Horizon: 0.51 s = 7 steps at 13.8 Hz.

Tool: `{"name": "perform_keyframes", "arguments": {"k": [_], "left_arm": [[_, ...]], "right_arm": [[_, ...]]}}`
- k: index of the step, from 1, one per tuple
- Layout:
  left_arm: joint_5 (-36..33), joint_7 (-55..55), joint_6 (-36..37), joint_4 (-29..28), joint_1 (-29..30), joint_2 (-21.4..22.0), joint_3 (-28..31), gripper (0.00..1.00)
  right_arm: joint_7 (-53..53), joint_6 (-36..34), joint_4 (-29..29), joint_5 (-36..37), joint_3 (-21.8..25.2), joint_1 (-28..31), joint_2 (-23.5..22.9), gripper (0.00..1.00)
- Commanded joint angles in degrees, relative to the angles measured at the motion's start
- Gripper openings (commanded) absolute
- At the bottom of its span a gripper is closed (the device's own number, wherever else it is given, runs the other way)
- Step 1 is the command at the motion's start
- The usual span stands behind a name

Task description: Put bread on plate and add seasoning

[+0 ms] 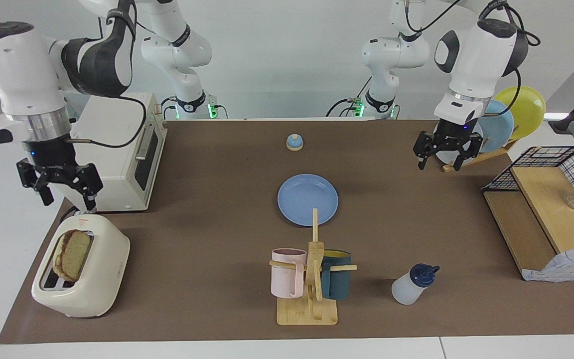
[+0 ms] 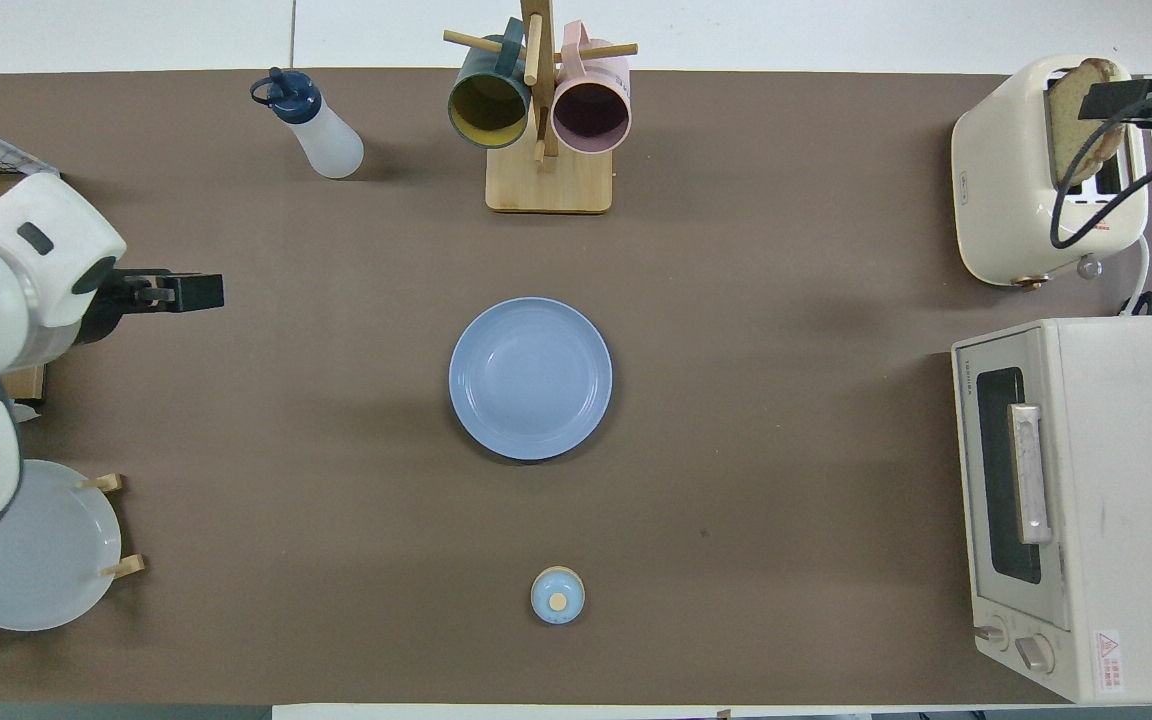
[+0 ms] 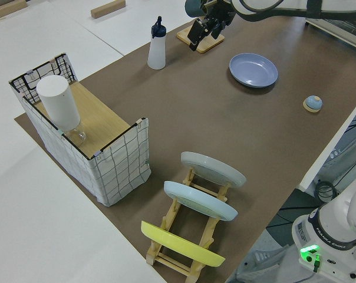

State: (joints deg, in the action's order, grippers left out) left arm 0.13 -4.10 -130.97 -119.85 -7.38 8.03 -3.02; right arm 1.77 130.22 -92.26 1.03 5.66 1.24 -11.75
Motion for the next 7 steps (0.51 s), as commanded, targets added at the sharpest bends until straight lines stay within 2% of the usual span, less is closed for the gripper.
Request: {"name": "perform_keyframes", "arguments": {"k": [1, 4, 6, 7], "left_arm": [[-1.3, -3.0, -11.5, -3.5, -2.7, -4.5, 0.6, 1.00], [-4.4, -4.2, -22.6, -3.4, -4.3, -12.5, 0.7, 1.00], [-4.4, -5.7, -29.2, -3.4, -4.6, -15.7, 0.7, 1.00], [-4.4, -5.7, -31.1, -3.4, -4.6, -17.0, 0.9, 1.00]], "right_arm": [[-2.0, 5.7, 0.5, -0.9, -0.5, 2.1, -4.0, 1.00], [-2.8, 7.7, -0.2, -0.9, -0.6, 3.2, -5.7, 0.98], [-4.4, 7.6, -1.9, -0.9, -0.6, 3.5, -5.2, 0.84], [-6.6, 7.5, -2.3, -0.9, -0.6, 3.8, -5.0, 0.70]]}}
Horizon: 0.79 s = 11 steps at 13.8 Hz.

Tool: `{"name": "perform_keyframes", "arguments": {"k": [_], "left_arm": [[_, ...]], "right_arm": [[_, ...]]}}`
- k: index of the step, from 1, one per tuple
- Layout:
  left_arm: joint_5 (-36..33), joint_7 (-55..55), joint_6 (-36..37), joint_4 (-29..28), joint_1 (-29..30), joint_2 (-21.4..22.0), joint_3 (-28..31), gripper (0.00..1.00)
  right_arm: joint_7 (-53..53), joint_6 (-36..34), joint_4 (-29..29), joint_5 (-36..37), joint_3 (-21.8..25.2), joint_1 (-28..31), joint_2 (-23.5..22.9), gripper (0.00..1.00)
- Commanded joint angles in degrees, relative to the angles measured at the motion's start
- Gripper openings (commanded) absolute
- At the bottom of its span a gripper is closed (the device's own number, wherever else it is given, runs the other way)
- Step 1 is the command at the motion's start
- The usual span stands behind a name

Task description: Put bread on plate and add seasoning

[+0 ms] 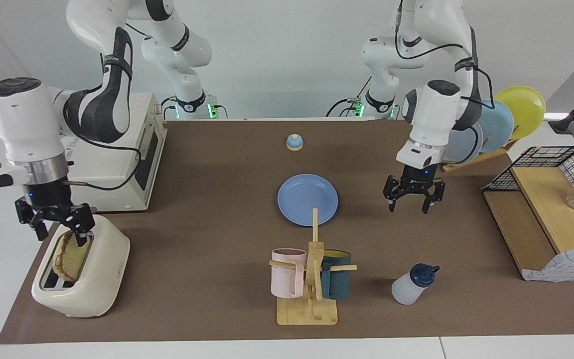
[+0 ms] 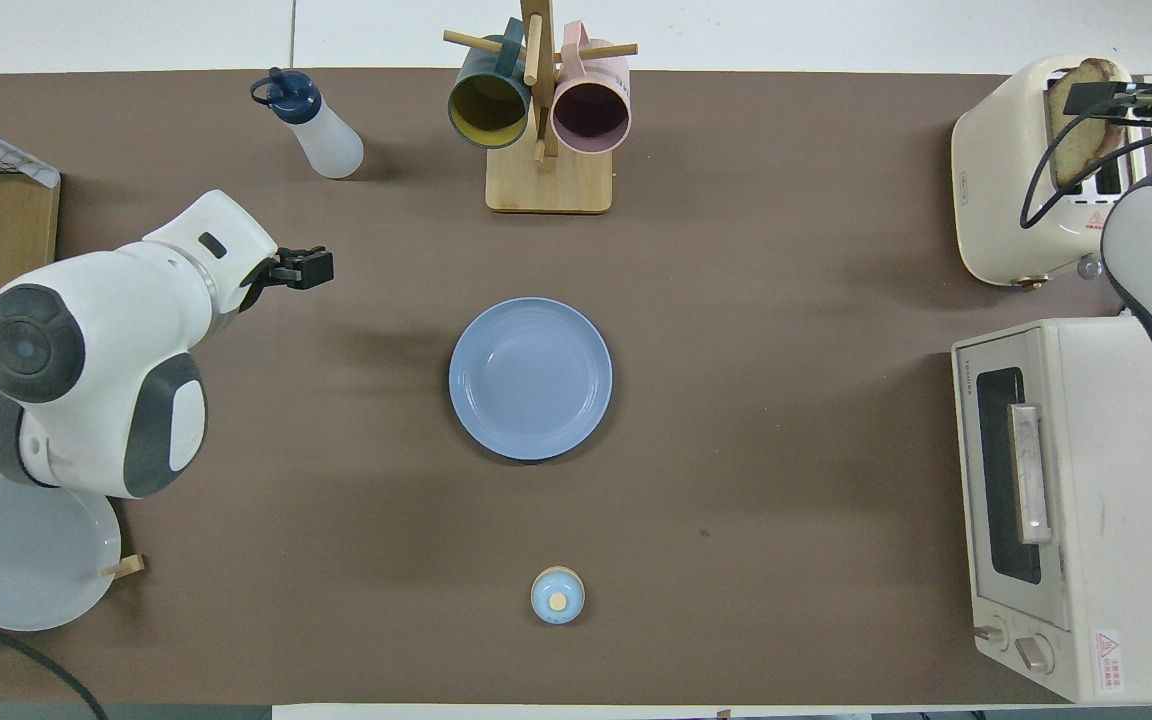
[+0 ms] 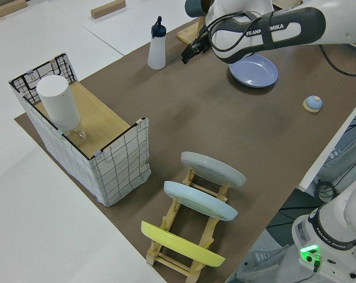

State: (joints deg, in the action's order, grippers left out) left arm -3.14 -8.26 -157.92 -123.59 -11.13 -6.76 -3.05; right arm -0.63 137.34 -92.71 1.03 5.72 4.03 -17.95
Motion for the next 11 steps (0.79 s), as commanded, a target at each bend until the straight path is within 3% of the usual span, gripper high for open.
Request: {"name": "perform_keyframes", "arguments": {"k": [1, 2, 4, 5, 8, 11], "left_arm": [[-1.1, -1.6, -6.5, 0.5, -0.9, -3.5, 0.9, 1.00], [-1.0, -1.6, -9.3, 0.9, -0.9, -5.5, 1.0, 1.00], [-0.8, -1.8, -13.0, 1.1, -2.4, -8.3, 1.6, 1.00], [-0.7, -2.1, -14.8, 1.9, -3.7, -10.1, 3.1, 1.00], [-0.5, -6.5, -15.3, 7.5, -12.5, -15.3, 12.9, 1.00], [-0.6, -13.9, -15.3, 13.0, -25.8, -21.6, 27.5, 1.00]], "right_arm": [[-5.2, 0.8, -2.5, -0.9, -0.6, 1.2, 1.2, 0.59], [-5.3, 0.9, -2.9, -0.9, -0.6, 1.2, 1.3, 0.53], [-6.7, 1.8, -4.0, -0.9, -0.6, 1.2, 1.8, 0.28], [-9.8, 1.5, -4.1, -0.9, -0.6, 1.3, 1.9, 0.00], [-12.3, -2.2, -2.0, -0.5, -0.6, 1.5, 1.9, 0.00], [-13.3, -16.6, 8.4, 0.2, -1.1, 0.5, 2.0, 0.00]]}}
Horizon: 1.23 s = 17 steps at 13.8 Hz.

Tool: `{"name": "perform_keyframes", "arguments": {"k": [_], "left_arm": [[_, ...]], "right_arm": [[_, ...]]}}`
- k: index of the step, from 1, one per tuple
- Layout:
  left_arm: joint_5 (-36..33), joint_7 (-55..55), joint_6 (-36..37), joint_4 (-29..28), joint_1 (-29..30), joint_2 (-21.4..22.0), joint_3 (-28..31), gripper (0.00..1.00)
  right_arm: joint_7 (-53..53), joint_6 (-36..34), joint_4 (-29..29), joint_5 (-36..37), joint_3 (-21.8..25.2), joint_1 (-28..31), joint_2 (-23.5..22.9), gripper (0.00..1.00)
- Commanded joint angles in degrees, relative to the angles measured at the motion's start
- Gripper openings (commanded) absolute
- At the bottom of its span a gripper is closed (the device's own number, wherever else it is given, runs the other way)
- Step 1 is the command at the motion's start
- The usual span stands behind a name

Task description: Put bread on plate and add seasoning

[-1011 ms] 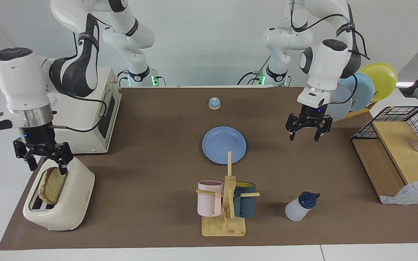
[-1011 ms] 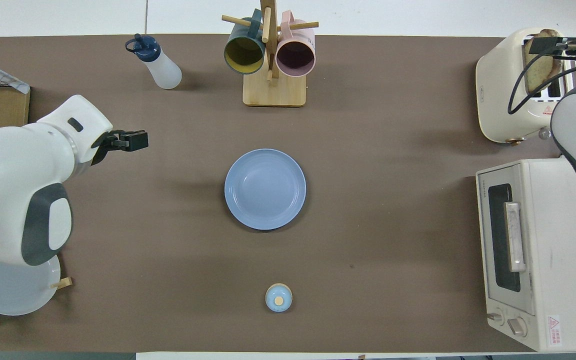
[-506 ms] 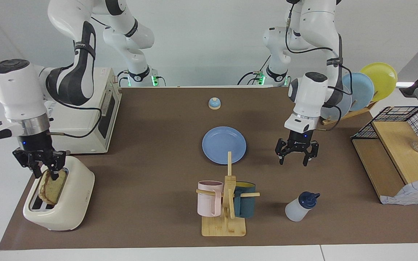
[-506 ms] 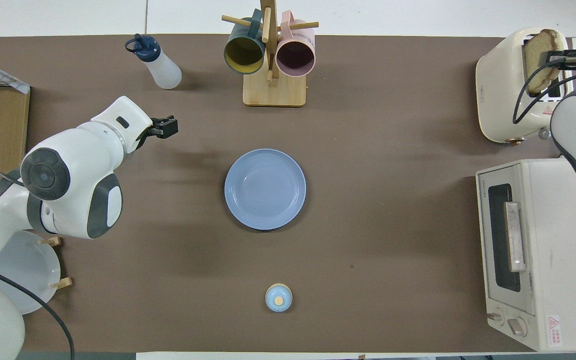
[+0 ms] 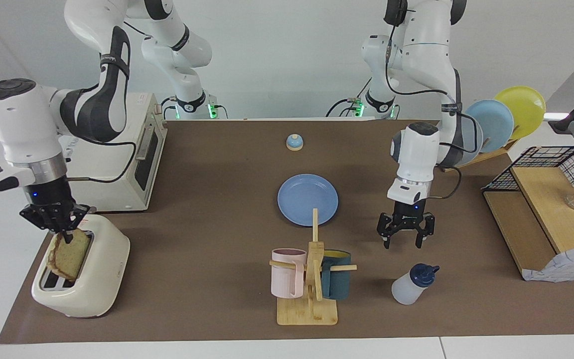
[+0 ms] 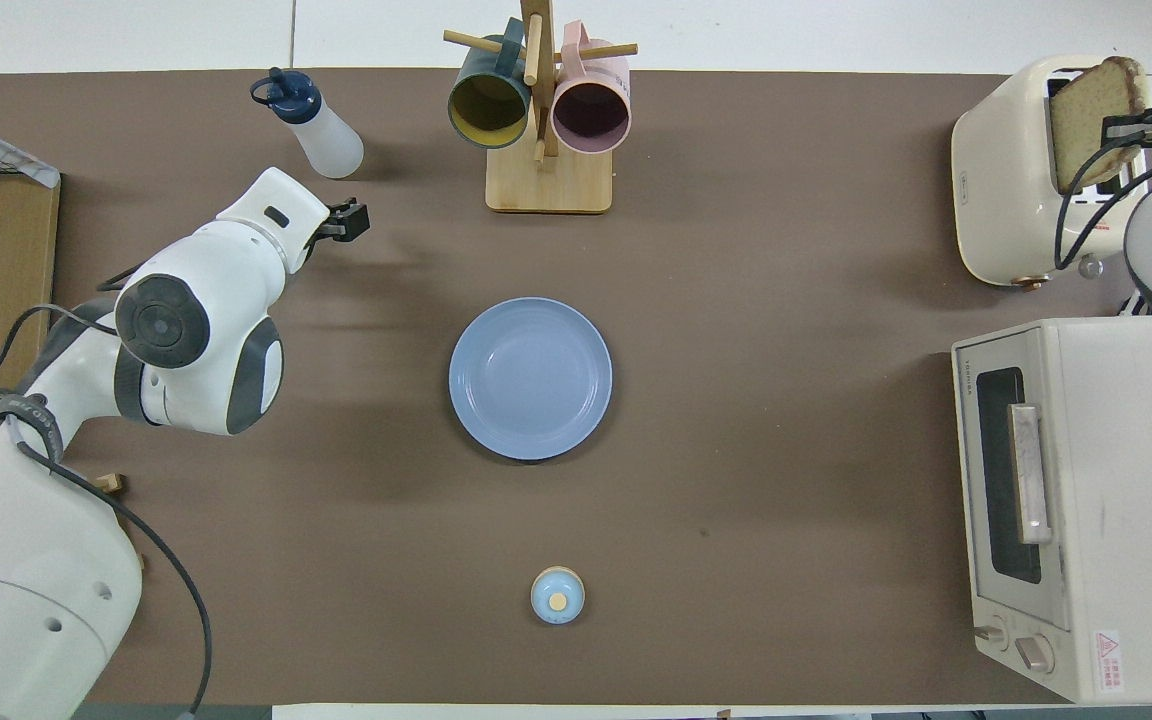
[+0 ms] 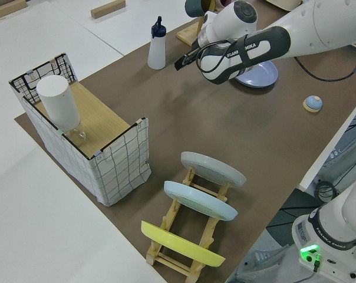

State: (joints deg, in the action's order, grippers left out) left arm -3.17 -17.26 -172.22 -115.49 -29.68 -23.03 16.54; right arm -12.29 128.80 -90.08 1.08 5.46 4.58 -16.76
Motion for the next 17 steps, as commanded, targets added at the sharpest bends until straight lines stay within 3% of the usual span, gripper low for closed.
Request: {"name": "perform_keyframes", "arguments": {"k": [1, 3, 7, 9, 13, 17], "left_arm": [[-0.7, -5.6, -1.0, 6.1, -7.7, -6.1, 8.8, 1.00], [-0.5, -5.9, -0.9, 8.2, -7.9, -8.5, 8.8, 1.00], [-0.5, -8.1, -0.8, 13.4, -7.3, -12.6, 9.0, 1.00], [-0.4, -8.1, -0.1, 16.4, -5.9, -13.4, 8.9, 1.00], [-0.6, -8.1, -0.5, 17.1, -5.2, -14.4, 8.9, 1.00], [-0.6, -8.8, -0.9, 17.5, -5.0, -15.1, 8.7, 1.00]], "right_arm": [[-1.6, -12.2, 7.9, 0.8, -1.0, -0.9, 1.0, 0.00], [-1.4, -17.2, 9.1, 5.0, -1.2, -4.9, 3.0, 0.00], [6.4, -21.5, 8.3, 4.4, -1.8, -15.5, 6.2, 0.00], [18.1, -20.4, 7.7, 4.5, -1.8, -22.0, 6.4, 0.00], [19.7, -18.4, 4.7, 4.2, -2.2, -28.3, 6.0, 0.00], [35.9, -7.4, -3.1, 0.5, -2.4, -36.7, 5.9, 0.00]]}}
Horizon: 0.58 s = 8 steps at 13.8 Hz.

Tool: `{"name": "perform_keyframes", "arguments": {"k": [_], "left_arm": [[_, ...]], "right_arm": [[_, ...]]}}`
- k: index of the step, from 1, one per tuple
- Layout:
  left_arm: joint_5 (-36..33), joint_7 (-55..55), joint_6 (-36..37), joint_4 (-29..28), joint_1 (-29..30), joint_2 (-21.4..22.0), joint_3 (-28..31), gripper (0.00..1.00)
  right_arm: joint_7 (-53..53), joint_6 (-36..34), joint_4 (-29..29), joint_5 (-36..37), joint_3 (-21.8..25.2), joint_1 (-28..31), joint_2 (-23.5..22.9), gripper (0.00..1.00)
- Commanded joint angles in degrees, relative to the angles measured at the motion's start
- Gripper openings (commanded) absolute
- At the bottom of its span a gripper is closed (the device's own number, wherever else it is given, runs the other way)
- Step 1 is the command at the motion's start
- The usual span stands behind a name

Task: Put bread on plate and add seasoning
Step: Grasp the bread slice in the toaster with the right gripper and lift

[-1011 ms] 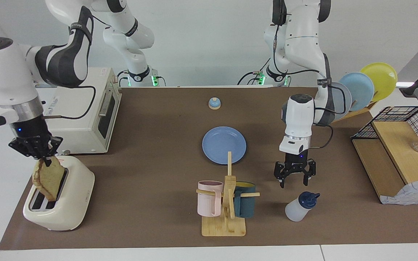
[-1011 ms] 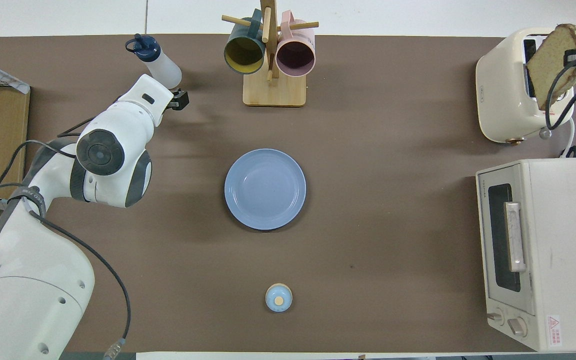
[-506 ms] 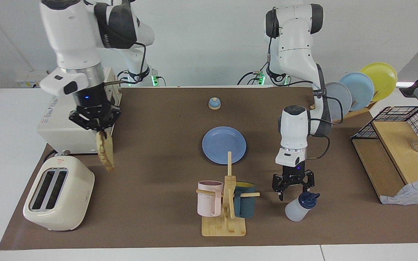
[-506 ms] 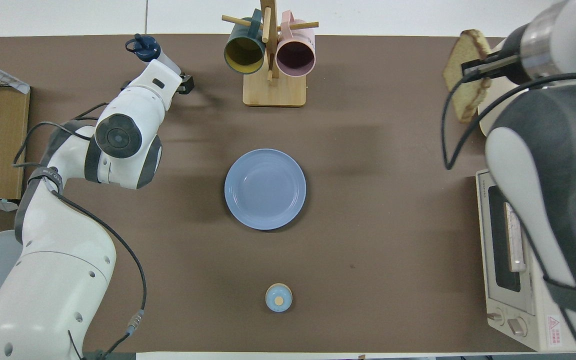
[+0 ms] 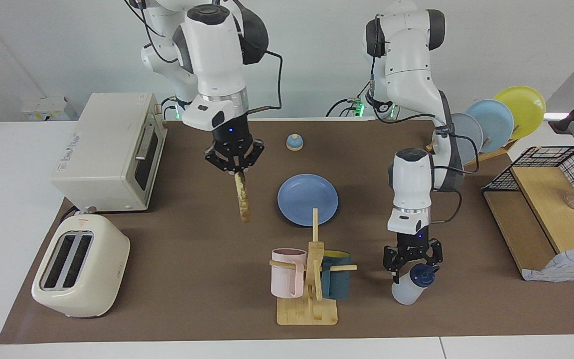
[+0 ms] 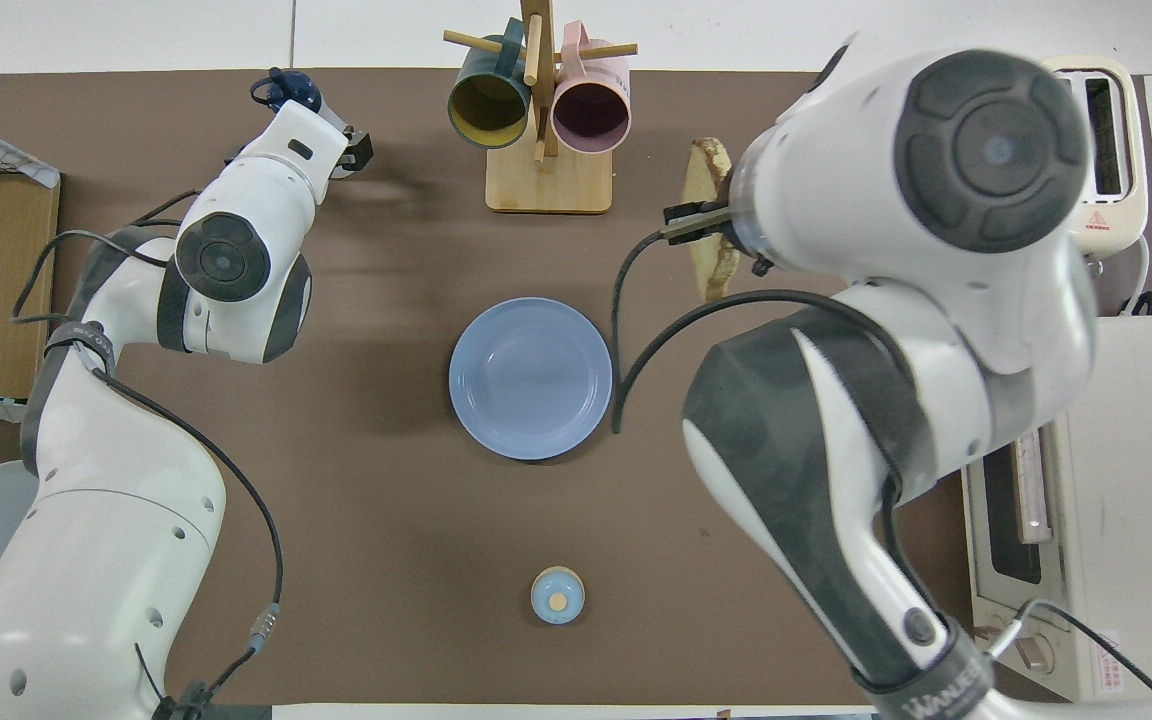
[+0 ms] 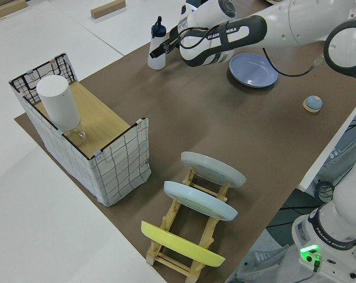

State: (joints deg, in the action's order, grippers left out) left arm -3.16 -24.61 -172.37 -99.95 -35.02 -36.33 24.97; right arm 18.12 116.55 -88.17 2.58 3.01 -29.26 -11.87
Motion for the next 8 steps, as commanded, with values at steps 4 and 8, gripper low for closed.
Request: {"name": "perform_keyframes", "arguments": {"k": [4, 8], "left_arm": [[-0.7, -1.6, -0.8, 3.0, 1.4, -2.2, 0.0, 1.00], [-0.7, -1.6, -0.8, 3.7, 2.0, -2.9, -1.2, 1.00]], "right_arm": [[18.5, 16.0, -13.8, -1.0, 0.1, -9.5, 1.0, 0.00], [23.4, 26.1, -18.1, -1.0, 0.0, -11.9, 0.7, 0.00]]}}
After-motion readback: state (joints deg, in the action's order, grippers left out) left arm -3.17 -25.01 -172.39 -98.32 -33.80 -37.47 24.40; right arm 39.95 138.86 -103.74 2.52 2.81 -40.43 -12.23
